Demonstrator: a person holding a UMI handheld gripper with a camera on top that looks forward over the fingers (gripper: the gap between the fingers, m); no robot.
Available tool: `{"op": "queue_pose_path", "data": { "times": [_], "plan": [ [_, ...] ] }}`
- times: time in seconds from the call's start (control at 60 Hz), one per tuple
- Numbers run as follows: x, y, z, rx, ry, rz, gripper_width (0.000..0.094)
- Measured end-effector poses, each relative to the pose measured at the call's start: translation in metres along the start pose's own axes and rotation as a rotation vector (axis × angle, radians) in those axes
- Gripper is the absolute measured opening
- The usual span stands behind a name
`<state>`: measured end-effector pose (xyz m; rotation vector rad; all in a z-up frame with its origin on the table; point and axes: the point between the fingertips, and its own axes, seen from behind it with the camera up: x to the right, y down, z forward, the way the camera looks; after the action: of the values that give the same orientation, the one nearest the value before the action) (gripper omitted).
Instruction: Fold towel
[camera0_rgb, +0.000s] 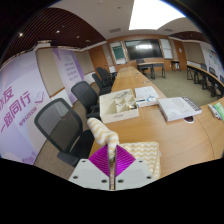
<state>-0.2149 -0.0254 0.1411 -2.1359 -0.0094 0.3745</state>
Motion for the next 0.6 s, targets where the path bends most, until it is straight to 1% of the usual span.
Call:
{"op": "queue_pose_path", "data": {
  "times": [0.067,0.117,0.15,0.183,0.217,0.233,0.3,0.333,0.35,0.383,0.467,0.6],
  "plan": [
    [0.057,0.022,0.011,-0.041,0.063,0.020,0.0044],
    [0.080,0.034,0.017,-0.079,0.103,0.024,0.0064],
    [0.095,0.044,0.021,-0.103,0.119,0.018,0.0095],
    [0.110,0.054,0.026,-0.120,0.121,0.015,0.0152],
    [0.120,0.059,0.025,-0.133,0.120,0.010,0.0241],
    [0.125,0.061,0.024,-0.138,0.123,0.006,0.0304],
    [0.146,0.061,0.013,-0.144,0.143,-0.018,0.0621],
    [0.156,0.057,0.009,-0.142,0.158,-0.026,0.0745],
    [0.160,0.056,0.004,-0.138,0.165,-0.030,0.0784],
    [0.168,0.054,-0.003,-0.135,0.175,-0.035,0.0819],
    [0.175,0.047,-0.025,-0.126,0.190,-0.047,0.0824],
    [0.161,0.035,-0.061,-0.108,0.184,-0.061,0.0847]
  ]
}}
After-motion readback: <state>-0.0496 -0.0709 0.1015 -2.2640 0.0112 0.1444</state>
